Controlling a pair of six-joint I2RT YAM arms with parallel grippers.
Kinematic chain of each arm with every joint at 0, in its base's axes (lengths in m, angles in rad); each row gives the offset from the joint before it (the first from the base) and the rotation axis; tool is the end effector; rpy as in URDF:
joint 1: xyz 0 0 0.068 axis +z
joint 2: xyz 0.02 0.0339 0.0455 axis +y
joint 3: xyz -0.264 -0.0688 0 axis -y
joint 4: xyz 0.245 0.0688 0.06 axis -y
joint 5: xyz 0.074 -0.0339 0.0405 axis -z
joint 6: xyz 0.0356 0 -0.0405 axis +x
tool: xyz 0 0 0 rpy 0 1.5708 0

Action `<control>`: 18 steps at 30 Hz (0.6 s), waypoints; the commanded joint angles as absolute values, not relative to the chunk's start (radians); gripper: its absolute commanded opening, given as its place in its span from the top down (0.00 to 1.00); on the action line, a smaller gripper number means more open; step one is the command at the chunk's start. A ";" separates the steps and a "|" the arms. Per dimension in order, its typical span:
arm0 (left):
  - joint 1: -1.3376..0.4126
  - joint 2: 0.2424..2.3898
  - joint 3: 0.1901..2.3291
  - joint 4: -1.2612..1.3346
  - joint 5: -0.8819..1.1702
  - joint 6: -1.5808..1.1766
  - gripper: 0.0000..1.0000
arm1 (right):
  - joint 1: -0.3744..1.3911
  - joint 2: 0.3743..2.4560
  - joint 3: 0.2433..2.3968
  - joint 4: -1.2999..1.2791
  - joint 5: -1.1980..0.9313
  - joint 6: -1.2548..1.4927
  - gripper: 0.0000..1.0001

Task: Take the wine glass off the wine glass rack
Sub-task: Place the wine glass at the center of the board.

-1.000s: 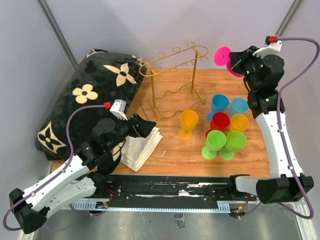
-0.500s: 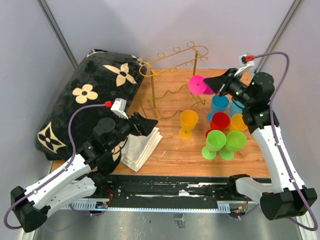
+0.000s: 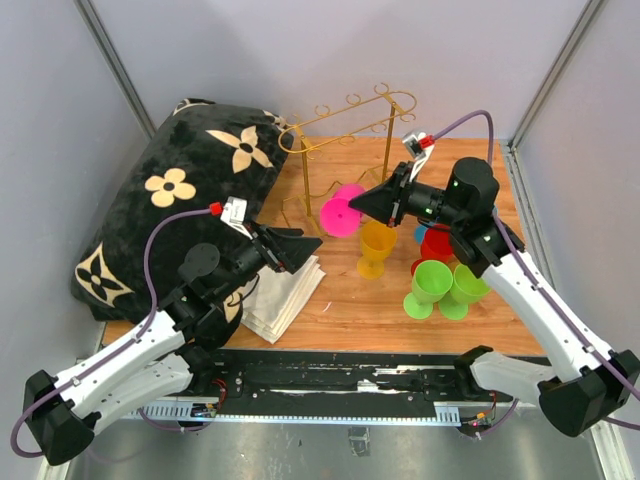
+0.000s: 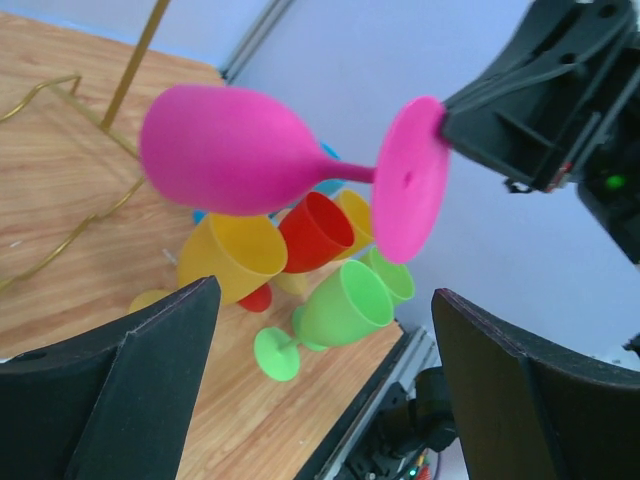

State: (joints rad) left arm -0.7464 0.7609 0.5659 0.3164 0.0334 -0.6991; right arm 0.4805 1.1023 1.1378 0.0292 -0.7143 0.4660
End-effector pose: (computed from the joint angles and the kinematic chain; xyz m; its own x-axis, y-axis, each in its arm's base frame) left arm 0.1384 -0.1296 0.3202 -0.3843 -0.5206 -0.7624 0.5953 0.4915 -0.6357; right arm 0.2058 0.1336 0.4242 -0.3662 0.1920 -0.9105 -0.8556 0.3152 0.4105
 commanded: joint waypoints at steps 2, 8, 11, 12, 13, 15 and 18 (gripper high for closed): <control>-0.739 0.748 0.536 0.505 0.123 -0.766 0.12 | 0.522 1.137 1.144 0.091 -0.757 0.432 0.99; -0.739 0.784 0.505 0.597 0.161 -0.814 0.27 | 0.534 1.155 1.140 0.145 -0.835 0.450 0.99; -0.740 0.818 0.505 0.643 0.204 -0.827 0.39 | 0.537 1.165 1.139 0.169 -0.890 0.467 0.99; -0.739 0.828 0.506 0.660 0.217 -0.833 0.43 | 0.538 1.166 1.136 0.179 -0.904 0.473 0.99; -0.739 0.838 0.508 0.673 0.229 -0.839 0.48 | 0.538 1.168 1.134 0.186 -0.917 0.477 0.99; -0.739 0.852 0.512 0.697 0.244 -0.850 0.58 | 0.538 1.173 1.135 0.191 -0.940 0.480 0.99; -0.739 0.857 0.511 0.708 0.248 -0.848 0.73 | 0.540 1.175 1.136 0.200 -0.964 0.483 0.99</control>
State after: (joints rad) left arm -0.7464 0.8543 0.5133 0.6201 0.2070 -0.8394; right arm 0.5209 1.1748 1.1378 0.1310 -0.8902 0.4702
